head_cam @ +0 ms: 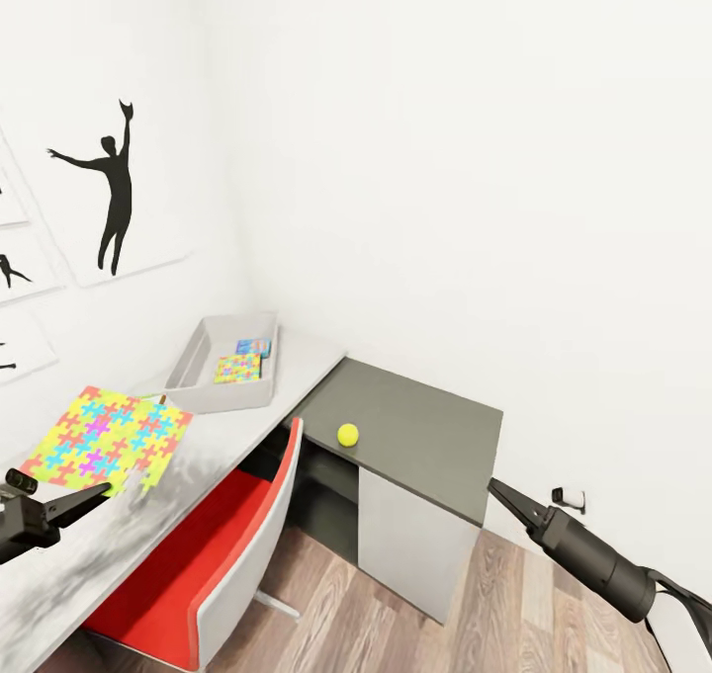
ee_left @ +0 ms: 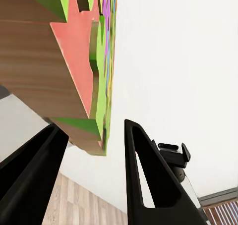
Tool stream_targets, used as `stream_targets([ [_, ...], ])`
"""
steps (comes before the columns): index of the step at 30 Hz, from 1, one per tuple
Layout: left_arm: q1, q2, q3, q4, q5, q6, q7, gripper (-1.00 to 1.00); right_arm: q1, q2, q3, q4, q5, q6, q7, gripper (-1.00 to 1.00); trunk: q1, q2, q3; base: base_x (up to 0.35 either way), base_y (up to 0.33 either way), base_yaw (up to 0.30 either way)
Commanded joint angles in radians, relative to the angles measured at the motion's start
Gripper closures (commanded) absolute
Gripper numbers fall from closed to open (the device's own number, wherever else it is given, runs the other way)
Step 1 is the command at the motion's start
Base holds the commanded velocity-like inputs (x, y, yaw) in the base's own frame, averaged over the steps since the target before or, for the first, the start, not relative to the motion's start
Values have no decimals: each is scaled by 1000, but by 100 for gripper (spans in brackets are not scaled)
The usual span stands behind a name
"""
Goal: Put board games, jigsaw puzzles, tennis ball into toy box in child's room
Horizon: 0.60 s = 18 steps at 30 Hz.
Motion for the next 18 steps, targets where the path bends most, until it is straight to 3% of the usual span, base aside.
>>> stream_targets([
  [1,-1,0,0,-1,-1,11,-5,100,-1,0,0,-1,-3,6,1,-100,1,-2,-2,146,-3,4],
  [7,0,1,2,-4,0,11,-5,100,-1,-2,0,-25,-3,24,0,-100,1,-2,-2,63,-1,2],
  [12,1,0,10,-4,2,11,-5,100,-2,-4,-7,-58,-2,119,0,-100,1,-2,-2,9,0,0],
  [16,1,-1,13,-4,3,11,-5,100,-4,-13,-48,-64,-2,215,0,-100,1,-2,-2,2,0,0],
  [18,1,-2,14,-5,3,10,-5,100,-4,-29,-107,-66,-7,272,1,-100,1,-2,-2,0,0,0],
])
